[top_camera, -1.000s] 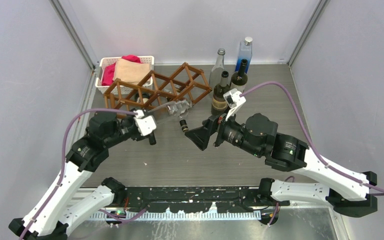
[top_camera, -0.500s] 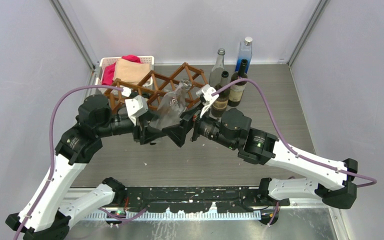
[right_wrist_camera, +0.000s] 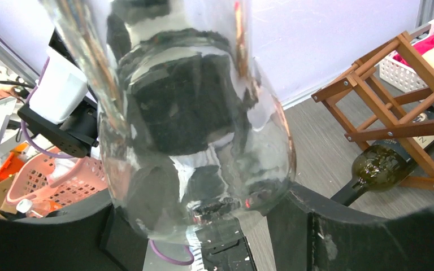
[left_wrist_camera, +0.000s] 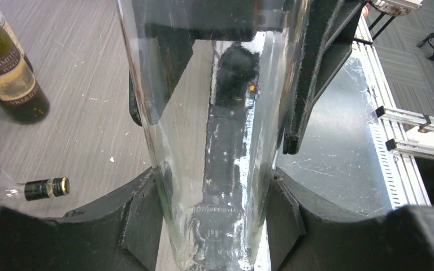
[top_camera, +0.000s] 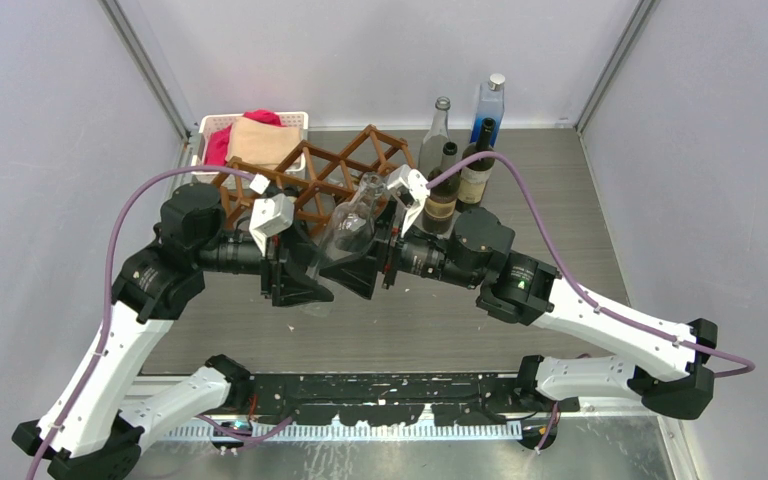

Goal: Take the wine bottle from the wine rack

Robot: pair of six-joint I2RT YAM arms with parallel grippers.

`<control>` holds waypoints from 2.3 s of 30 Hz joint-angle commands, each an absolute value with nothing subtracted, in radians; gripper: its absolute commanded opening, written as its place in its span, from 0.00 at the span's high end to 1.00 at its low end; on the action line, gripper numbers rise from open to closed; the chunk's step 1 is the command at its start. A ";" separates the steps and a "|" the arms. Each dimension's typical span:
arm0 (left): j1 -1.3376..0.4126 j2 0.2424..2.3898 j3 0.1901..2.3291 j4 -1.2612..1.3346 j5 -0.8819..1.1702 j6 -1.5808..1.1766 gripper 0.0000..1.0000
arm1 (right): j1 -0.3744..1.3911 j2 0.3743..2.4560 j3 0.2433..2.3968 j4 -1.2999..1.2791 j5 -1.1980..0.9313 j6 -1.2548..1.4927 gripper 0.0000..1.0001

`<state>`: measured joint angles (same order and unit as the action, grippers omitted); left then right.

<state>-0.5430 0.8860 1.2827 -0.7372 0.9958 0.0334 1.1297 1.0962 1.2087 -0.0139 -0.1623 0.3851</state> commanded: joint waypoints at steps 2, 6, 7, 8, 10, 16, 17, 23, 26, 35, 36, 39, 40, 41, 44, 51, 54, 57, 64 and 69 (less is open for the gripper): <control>-0.548 0.878 1.341 -0.803 0.983 0.098 0.48 | 1.120 1.076 1.285 -0.006 -0.145 0.387 0.94; -0.547 0.893 1.364 -0.901 0.685 0.220 0.01 | 1.119 1.020 1.263 -0.129 0.050 0.348 0.99; -0.548 0.907 1.377 -0.943 0.599 0.278 0.00 | 1.118 1.002 1.253 -0.162 0.130 0.340 0.99; -0.547 0.935 1.392 -0.975 0.516 0.338 0.00 | 1.118 0.983 1.233 -0.192 0.257 0.329 0.99; -0.548 0.979 1.423 -1.004 0.304 0.378 0.00 | 1.114 0.937 1.175 -0.231 0.442 0.303 0.99; -0.470 1.030 1.467 -1.005 0.123 0.379 0.00 | 1.010 0.851 1.014 -0.334 0.819 0.267 0.99; -0.460 1.026 1.459 -0.998 0.129 0.363 0.00 | 0.973 0.838 0.990 -0.340 0.837 0.277 0.99; -0.457 1.047 1.478 -1.069 0.124 0.323 0.00 | 0.715 0.812 0.901 -0.315 0.845 0.325 0.99; -0.457 1.026 1.471 -1.044 0.123 0.301 0.00 | 0.595 0.869 0.888 -0.264 0.786 0.335 0.99; -0.457 1.003 1.454 -1.040 0.133 0.276 0.00 | 0.272 1.148 0.905 -0.051 0.580 0.425 0.99; -0.457 0.998 1.448 -1.038 0.135 0.275 0.00 | 0.253 1.176 0.916 -0.025 0.567 0.429 0.99; -0.457 0.980 1.433 -1.023 0.150 0.273 0.00 | 0.222 1.261 0.947 0.073 0.546 0.411 0.99; -0.457 0.976 1.428 -1.016 0.155 0.272 0.00 | 0.216 1.286 0.955 0.105 0.541 0.400 0.99; -0.457 0.972 1.425 -1.013 0.160 0.273 0.00 | 0.208 1.309 0.964 0.146 0.535 0.386 0.99; -0.457 0.965 1.424 -1.008 0.170 0.272 0.00 | 0.187 1.384 0.991 0.220 0.532 0.343 0.99; -0.457 0.954 1.407 -0.998 0.187 0.291 0.00 | 0.157 1.513 0.979 0.391 0.537 0.248 0.99; -0.457 0.947 1.397 -0.993 0.189 0.303 0.00 | 0.149 1.548 0.954 0.462 0.557 0.214 0.99; -0.457 0.939 1.394 -0.991 0.194 0.309 0.00 | 0.146 1.576 0.937 0.515 0.587 0.177 0.99; -0.457 0.934 1.381 -0.985 0.205 0.324 0.00 | 0.136 1.636 0.934 0.528 0.596 0.153 0.99; -0.457 0.936 1.384 -0.977 0.208 0.330 0.00 | 0.134 1.640 0.904 0.528 0.604 0.150 0.99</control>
<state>-0.4580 0.9470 1.3811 -1.0367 0.1852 0.3122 0.1398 1.6630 0.9062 0.3939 0.5568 0.1661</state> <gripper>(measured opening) 0.995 0.692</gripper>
